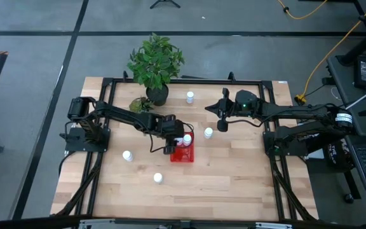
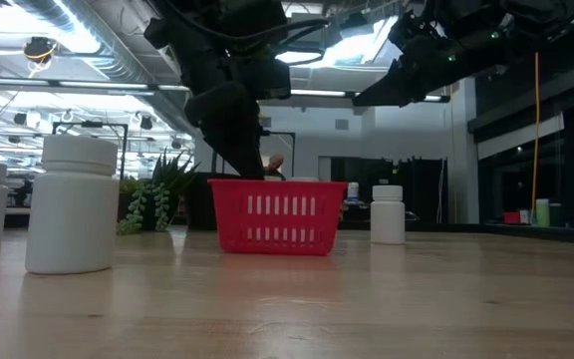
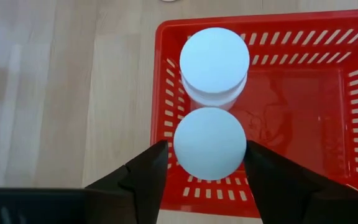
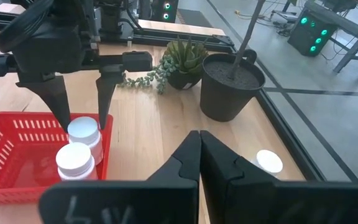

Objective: Pick and place pill bottles into a basket
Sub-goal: Put the white medicine bottle into the red bin

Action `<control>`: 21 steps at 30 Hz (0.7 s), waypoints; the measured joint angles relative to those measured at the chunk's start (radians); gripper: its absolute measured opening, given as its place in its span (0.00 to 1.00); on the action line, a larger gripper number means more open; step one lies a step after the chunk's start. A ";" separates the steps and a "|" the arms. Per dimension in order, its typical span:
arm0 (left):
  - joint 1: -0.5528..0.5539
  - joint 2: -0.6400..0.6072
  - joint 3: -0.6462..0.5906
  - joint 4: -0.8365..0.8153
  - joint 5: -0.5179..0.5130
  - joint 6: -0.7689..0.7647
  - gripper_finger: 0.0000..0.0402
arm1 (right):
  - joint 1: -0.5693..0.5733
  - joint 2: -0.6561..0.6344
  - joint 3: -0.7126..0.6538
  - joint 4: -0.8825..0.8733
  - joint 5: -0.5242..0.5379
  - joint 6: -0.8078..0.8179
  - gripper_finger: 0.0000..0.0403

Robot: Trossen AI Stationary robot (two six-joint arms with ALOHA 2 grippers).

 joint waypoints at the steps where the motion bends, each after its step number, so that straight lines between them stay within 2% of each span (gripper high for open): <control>1: 0.000 0.000 0.000 0.000 0.000 0.000 0.51 | 0.000 0.000 0.000 0.000 0.000 0.000 0.02; 21: 0.000 -0.001 0.000 0.000 -0.015 -0.008 0.53 | 0.000 0.000 0.000 -0.009 0.000 0.000 0.02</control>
